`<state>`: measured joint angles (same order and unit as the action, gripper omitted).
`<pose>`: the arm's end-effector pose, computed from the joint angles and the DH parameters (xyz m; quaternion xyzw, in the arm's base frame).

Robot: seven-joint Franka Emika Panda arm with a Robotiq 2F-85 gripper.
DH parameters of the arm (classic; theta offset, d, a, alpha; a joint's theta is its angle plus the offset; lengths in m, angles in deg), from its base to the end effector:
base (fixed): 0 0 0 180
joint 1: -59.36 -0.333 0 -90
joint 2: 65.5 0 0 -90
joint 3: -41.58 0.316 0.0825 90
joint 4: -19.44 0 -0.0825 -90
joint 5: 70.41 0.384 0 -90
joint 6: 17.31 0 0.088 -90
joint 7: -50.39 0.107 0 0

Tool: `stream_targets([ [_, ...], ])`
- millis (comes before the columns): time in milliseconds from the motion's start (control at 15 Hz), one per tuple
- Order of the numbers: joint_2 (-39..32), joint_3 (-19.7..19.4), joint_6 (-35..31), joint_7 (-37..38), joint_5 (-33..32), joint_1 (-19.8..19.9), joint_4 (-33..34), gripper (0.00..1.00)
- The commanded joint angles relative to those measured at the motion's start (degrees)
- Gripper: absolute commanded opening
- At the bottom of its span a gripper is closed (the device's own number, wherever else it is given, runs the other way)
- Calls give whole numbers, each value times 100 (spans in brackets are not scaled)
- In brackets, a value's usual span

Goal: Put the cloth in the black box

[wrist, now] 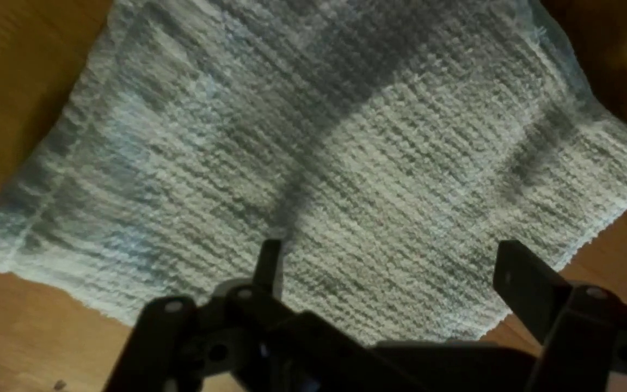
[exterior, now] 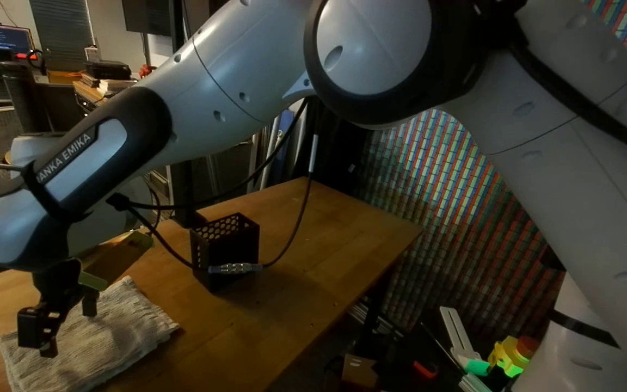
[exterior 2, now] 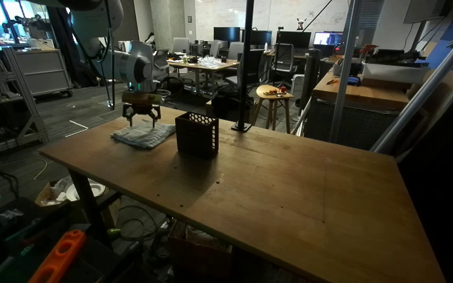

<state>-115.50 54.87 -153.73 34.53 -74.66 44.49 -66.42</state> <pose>0.6420 0.3120 0.1608 -0.9308 -0.3599 -0.0097 0.0633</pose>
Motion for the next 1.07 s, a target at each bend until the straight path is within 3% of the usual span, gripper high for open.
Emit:
stream_targets([
  [0, -254, 11, 308, -251, -133, -58, 284, 100],
  [400, -267, 54, 358, -272, -66, -51, 24, 100],
  [467, -214, 43, 351, -200, -60, -67, -49, 75],
  [600, -117, 53, 375, -155, -54, -72, -135, 67],
  [1000, 458, 7, 485, 237, -57, -153, -540, 19],
])
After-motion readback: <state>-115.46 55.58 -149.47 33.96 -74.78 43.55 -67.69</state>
